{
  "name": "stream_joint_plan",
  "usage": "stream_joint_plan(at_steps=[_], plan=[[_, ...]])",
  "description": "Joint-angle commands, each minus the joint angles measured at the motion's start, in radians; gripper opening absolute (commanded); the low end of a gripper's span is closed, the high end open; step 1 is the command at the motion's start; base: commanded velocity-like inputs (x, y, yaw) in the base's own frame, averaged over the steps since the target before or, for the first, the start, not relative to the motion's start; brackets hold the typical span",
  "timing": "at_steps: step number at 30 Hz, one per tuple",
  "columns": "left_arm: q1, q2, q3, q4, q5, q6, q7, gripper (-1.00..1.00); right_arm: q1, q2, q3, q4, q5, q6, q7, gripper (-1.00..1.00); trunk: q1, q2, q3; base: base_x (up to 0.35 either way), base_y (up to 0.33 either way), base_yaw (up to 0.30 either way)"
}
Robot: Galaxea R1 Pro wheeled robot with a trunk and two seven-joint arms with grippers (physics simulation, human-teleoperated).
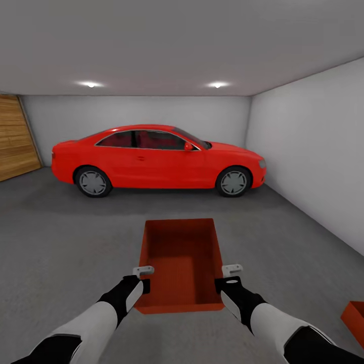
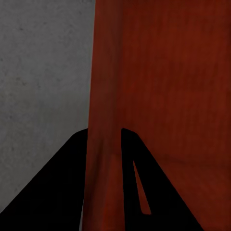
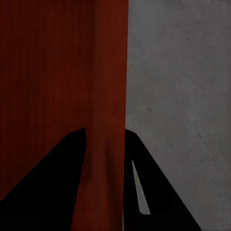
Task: Move the two storage containers from the living room to the garage. In the garage, place one container on the floor and stack the other container on top of it (either order is fine).
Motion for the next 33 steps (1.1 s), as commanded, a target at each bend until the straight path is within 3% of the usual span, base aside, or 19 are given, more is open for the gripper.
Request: stream_joint_plan(at_steps=[1,33], plan=[[0.000,0.007,-0.010,-0.004,-0.037,-0.021,0.014,-1.00,0.000,-0.001,0.017,0.001,-0.024,0.007,-0.009,-1.00,0.001,-0.001,0.000,0.323,0.000,0.000],[0.000,0.007,-0.011,-0.004,-0.037,-0.022,0.014,-1.00,0.000,-0.003,0.017,0.001,-0.024,0.008,-0.010,-1.00,0.001,-0.001,0.000,0.323,0.000,-0.004]])
